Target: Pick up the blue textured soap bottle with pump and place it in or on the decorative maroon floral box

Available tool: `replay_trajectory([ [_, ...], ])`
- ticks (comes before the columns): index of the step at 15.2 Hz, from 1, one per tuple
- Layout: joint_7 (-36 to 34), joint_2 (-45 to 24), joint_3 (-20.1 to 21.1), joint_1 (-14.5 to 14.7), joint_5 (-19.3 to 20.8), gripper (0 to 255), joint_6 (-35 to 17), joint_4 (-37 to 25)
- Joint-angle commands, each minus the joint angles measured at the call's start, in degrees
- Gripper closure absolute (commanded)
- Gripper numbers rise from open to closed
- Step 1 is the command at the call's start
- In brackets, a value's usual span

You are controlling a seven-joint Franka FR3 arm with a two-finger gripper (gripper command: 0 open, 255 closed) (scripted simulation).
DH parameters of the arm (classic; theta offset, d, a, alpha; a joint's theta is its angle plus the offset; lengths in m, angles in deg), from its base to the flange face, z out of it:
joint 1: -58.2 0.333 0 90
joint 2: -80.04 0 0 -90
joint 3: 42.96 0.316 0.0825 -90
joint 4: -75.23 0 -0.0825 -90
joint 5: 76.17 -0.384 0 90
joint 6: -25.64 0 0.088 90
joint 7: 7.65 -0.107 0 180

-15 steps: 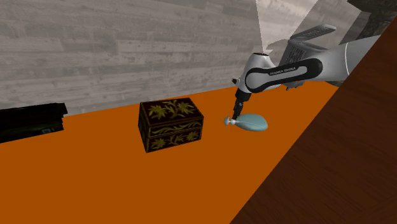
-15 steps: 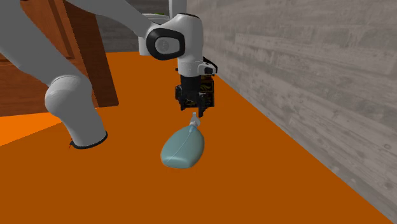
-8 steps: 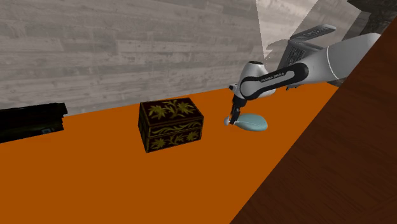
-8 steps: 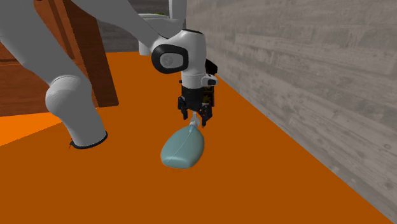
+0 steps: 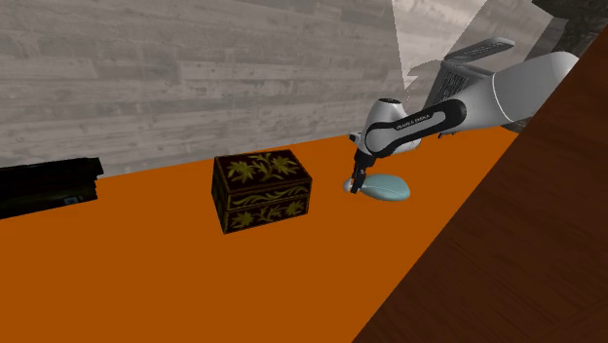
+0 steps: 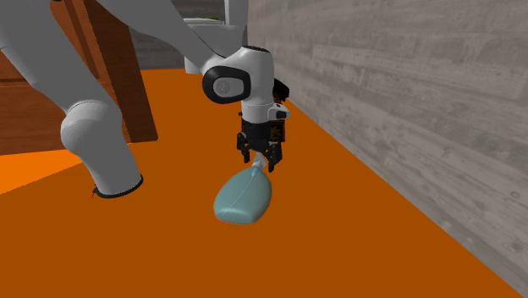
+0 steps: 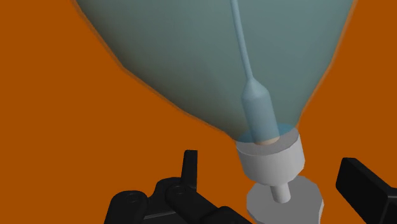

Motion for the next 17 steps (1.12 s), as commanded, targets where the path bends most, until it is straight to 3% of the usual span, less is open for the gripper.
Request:
replay_trajectory([
  [1,0.00,0.00,0.00,0.00,0.00,0,0.00,0.00],
  [2,0.00,0.00,0.00,0.00,0.00,255,0.00,0.00],
  [11,0.00,-0.01,0.00,0.00,-0.01,255,-0.02,0.00],
  [17,-0.97,3.79,0.80,-0.44,1.06,255,5.56,-1.90],
])
